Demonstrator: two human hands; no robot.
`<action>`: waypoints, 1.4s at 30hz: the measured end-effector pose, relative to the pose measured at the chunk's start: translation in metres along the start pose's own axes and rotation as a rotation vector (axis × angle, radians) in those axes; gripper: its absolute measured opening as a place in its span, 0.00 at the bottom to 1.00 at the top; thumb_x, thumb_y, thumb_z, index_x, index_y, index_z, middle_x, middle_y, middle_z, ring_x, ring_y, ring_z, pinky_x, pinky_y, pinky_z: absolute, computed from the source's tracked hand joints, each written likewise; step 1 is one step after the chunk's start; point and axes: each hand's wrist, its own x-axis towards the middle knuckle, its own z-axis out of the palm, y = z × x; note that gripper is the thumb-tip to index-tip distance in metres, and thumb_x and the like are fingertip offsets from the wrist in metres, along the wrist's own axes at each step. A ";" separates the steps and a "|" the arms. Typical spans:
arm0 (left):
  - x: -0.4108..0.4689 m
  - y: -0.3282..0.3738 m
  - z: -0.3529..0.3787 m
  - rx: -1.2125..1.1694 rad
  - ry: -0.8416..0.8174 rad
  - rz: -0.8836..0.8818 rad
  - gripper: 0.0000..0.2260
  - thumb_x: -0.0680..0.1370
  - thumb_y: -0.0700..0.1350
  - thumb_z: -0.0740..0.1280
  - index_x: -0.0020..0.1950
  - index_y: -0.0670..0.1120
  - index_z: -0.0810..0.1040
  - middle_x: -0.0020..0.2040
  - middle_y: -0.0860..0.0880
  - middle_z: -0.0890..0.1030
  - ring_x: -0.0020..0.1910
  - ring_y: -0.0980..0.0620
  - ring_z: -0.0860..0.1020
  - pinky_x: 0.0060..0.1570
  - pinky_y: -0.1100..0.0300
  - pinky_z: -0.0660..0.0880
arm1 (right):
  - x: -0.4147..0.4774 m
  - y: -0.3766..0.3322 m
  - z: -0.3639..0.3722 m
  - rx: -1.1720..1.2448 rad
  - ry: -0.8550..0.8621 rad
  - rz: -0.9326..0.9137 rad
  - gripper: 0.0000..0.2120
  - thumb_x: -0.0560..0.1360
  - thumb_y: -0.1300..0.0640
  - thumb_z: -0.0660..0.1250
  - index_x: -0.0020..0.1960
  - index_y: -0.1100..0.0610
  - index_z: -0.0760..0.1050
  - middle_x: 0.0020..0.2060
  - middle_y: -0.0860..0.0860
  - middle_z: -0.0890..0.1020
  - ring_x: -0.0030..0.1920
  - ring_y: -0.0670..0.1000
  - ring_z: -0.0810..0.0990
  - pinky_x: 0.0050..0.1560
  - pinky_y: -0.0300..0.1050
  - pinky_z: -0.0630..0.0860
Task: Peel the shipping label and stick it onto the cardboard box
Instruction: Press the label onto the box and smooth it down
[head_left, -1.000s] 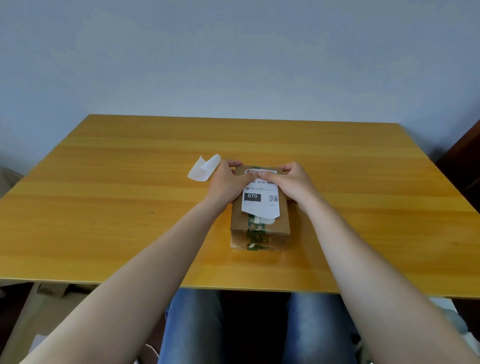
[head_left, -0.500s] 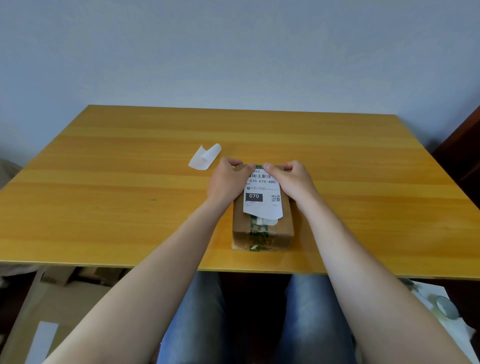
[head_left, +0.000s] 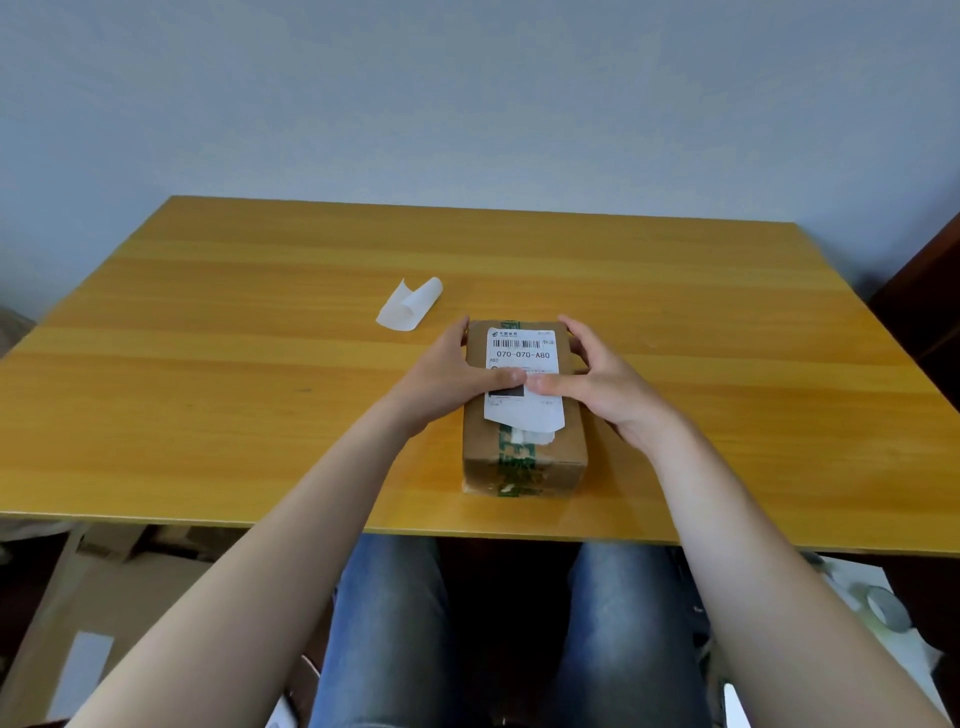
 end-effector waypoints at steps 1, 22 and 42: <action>0.001 0.000 0.000 -0.020 0.004 0.009 0.24 0.74 0.49 0.80 0.63 0.54 0.70 0.52 0.64 0.78 0.48 0.64 0.80 0.36 0.75 0.75 | 0.001 -0.001 0.000 -0.009 -0.003 -0.007 0.60 0.57 0.40 0.84 0.83 0.41 0.59 0.75 0.46 0.73 0.73 0.52 0.74 0.73 0.56 0.72; 0.062 -0.002 -0.002 -0.183 0.288 -0.032 0.15 0.73 0.47 0.80 0.58 0.45 0.86 0.50 0.51 0.88 0.45 0.54 0.88 0.42 0.61 0.83 | 0.066 -0.018 0.006 0.001 0.235 0.005 0.32 0.69 0.47 0.83 0.68 0.51 0.74 0.61 0.47 0.83 0.54 0.47 0.86 0.49 0.46 0.83; 0.199 0.012 -0.025 -0.280 0.339 -0.071 0.13 0.72 0.47 0.81 0.54 0.49 0.85 0.48 0.51 0.89 0.43 0.52 0.88 0.43 0.56 0.85 | 0.195 -0.042 -0.032 0.032 0.306 -0.045 0.25 0.70 0.51 0.83 0.63 0.53 0.78 0.53 0.46 0.87 0.45 0.44 0.88 0.42 0.40 0.83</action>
